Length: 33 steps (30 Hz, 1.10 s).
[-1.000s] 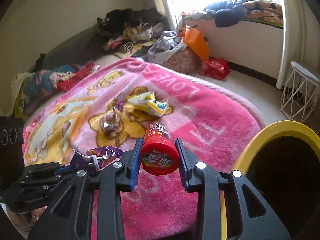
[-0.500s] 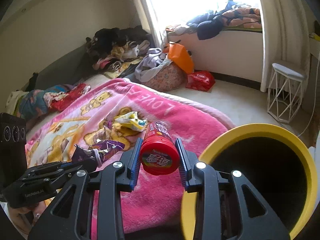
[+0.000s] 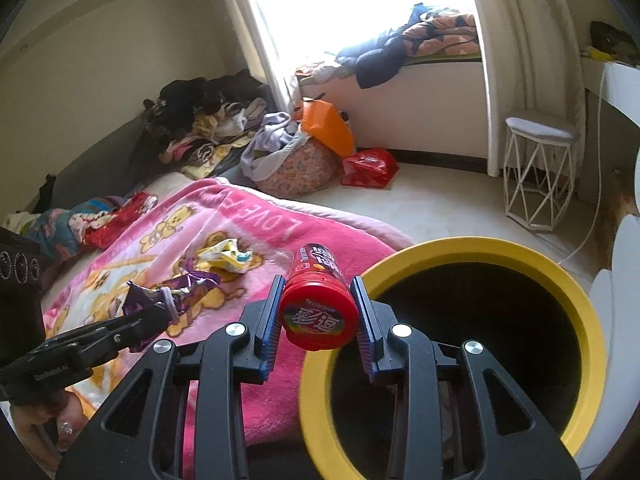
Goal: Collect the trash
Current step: 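Carry the red can and purple wrapper over the yellow-rimmed bin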
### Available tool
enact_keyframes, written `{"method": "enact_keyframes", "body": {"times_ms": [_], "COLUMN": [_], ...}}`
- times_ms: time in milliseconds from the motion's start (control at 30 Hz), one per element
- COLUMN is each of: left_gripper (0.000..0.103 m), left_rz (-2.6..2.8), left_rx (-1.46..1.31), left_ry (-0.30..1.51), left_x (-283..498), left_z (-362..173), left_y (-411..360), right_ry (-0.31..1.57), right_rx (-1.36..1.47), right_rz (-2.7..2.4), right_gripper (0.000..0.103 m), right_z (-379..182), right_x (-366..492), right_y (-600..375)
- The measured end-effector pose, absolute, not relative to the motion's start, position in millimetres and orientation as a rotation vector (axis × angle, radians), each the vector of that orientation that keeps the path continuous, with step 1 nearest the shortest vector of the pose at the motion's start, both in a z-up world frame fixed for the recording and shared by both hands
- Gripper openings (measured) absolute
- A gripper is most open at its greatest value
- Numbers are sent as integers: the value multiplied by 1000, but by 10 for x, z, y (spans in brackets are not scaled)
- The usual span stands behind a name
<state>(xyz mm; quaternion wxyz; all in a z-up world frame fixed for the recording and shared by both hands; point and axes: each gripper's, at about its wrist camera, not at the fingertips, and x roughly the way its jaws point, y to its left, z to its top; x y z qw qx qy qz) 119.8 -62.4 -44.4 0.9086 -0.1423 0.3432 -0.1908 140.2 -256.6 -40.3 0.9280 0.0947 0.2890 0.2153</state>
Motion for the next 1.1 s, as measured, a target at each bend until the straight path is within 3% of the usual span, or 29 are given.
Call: {"method": "enact_keyframes", "body": {"times_ms": [1100], "left_gripper": [10], "left_rz": [-515], "left_rx": [-206], "left_ry": [715], "left_x": [1234], "left_z": [-380], "left_y": [-1320], "right_ry": [560], "right_rx": [304], "right_rz": [256], "right_gripper": [31], "right_z": [-483], "right_x": [1211], "right_y": [-3427]}}
